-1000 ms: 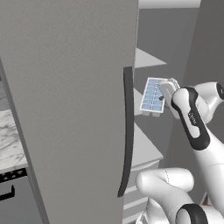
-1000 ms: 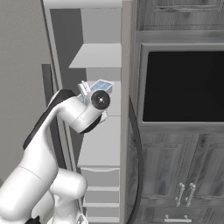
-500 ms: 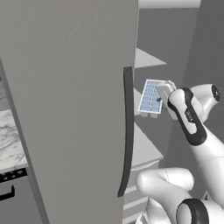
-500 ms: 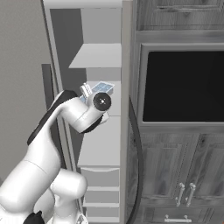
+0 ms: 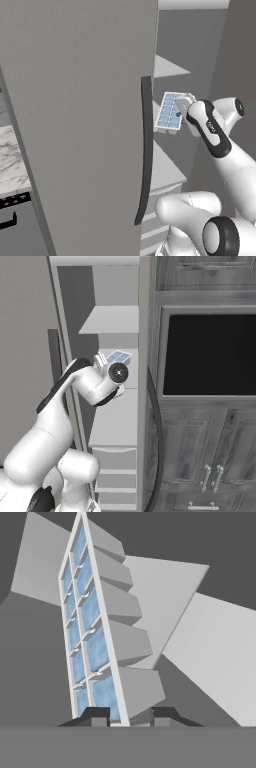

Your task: The ice cube tray has been filled with water. Take the tray and place it in the freezer to make ice. Close the freezer door after placing the tray.

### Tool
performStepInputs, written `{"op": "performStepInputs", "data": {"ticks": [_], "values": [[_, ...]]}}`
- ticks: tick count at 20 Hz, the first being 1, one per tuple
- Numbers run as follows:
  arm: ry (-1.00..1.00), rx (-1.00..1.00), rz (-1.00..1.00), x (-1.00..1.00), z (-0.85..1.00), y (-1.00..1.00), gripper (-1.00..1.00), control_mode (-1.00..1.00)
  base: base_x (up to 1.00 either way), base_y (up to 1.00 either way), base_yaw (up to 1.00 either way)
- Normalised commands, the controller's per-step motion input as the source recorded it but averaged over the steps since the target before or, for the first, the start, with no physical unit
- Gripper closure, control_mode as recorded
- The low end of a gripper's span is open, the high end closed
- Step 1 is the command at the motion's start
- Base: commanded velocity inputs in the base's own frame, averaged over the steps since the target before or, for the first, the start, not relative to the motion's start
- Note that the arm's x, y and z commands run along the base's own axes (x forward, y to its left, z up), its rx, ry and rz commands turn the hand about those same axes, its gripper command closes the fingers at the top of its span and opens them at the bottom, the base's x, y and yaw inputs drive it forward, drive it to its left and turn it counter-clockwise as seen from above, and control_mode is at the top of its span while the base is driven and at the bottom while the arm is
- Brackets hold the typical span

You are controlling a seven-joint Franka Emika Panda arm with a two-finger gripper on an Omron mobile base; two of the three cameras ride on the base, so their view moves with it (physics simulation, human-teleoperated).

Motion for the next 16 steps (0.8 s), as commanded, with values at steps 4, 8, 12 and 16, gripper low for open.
{"op": "performStepInputs", "data": {"ticks": [4, 8, 12, 16], "values": [[0.02, 0.0, 0.0, 0.2, -0.04, 0.0, 1.0, -1.0, 0.0, 0.0, 0.0], [0.01, 0.0, 0.0, 0.18, -0.03, 0.0, 1.0, -1.0, 0.0, 0.0, 0.0], [0.01, 0.0, 0.0, 0.16, -0.03, 0.0, 1.0, -1.0, 0.0, 0.0, 0.0], [0.0, 0.0, 0.0, 0.15, -0.07, 0.0, 1.0, -1.0, 0.0, 0.0, 0.0]]}}
